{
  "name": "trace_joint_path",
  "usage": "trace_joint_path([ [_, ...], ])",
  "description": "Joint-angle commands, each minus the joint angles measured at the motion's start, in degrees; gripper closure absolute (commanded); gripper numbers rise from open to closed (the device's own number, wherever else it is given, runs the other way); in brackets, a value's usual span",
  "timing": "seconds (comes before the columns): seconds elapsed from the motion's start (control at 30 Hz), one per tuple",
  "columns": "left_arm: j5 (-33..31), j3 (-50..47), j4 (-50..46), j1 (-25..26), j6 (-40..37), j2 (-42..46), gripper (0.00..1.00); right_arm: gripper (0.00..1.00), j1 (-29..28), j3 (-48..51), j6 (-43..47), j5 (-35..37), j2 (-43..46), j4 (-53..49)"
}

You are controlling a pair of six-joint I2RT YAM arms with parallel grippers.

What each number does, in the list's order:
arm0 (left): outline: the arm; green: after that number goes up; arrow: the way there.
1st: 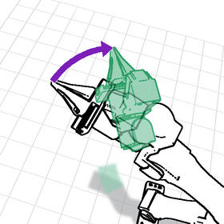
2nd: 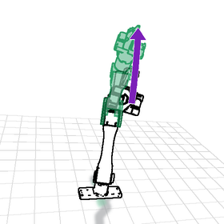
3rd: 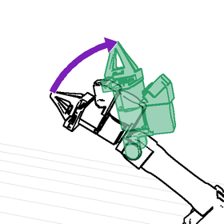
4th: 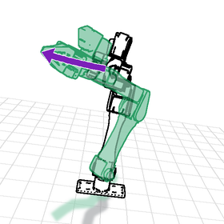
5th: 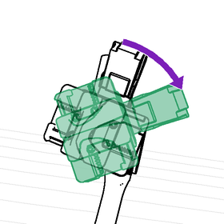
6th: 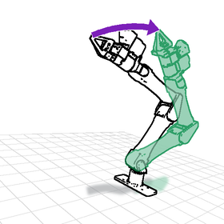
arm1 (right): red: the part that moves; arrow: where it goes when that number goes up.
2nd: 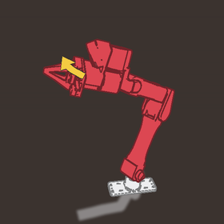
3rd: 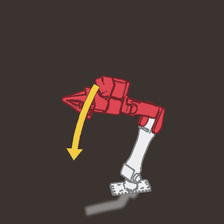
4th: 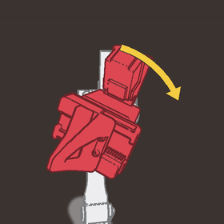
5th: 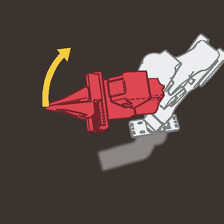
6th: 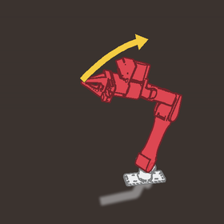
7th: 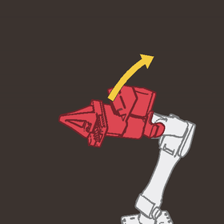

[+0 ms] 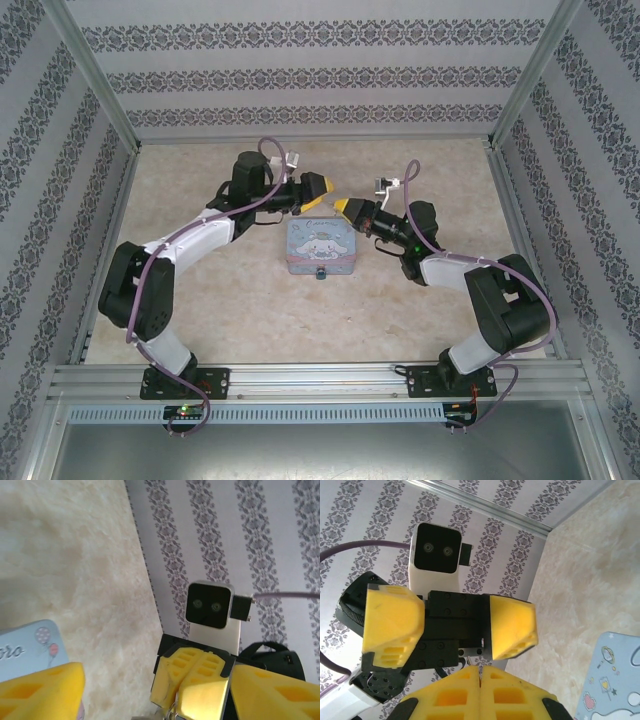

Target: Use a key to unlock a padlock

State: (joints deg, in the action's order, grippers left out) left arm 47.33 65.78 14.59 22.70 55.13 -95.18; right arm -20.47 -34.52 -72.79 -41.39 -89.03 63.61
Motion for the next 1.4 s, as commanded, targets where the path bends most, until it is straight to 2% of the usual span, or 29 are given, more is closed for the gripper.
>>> trace_joint_path([
  [0.0, -3.49, -2.87, 0.63, -0.93, 0.47, 4.98, 0.17, 1.0, 0.23, 1.66, 0.11, 1.86, 1.91, 1.19],
  [0.13, -6.04, -7.39, -2.3, -0.93, -0.84, 9.38, 0.11, 1.0, 0.15, 4.76, 0.28, 5.01, 3.86, -1.07],
  [0.3, -9.14, -14.14, -5.9, 0.58, -2.34, 15.66, 0.09, 1.0, -0.53, 10.0, 0.64, 9.56, 7.64, -5.08],
  [0.47, -14.01, -21.35, -8.23, 4.92, -3.53, 21.72, 0.08, 1.0, -2.86, 14.48, 1.6, 13.6, 12.35, -8.89],
  [0.63, -20.33, -28.46, -8.0, 11.38, -3.89, 24.77, 0.08, 1.0, -6.05, 20.3, 2.3, 17.04, 16.39, -10.19],
  [0.9, -26.91, -35.54, 3.71, 17.94, 0.24, 19.78, 0.09, 1.0, -10.62, 23.92, 4.37, 20.33, 19.95, -12.89],
  [1.03, -28.39, -35.41, 7.48, 18.09, 1.12, 16.77, 0.09, 1.0, -10.82, 24.27, 5.11, 20.38, 18.79, -12.59],
  [1.37, -29.48, -31.73, 8.07, 17.14, 0.15, 12.15, 0.09, 1.0, -10.08, 20.41, 6.53, 18.8, 10.69, -9.61],
])
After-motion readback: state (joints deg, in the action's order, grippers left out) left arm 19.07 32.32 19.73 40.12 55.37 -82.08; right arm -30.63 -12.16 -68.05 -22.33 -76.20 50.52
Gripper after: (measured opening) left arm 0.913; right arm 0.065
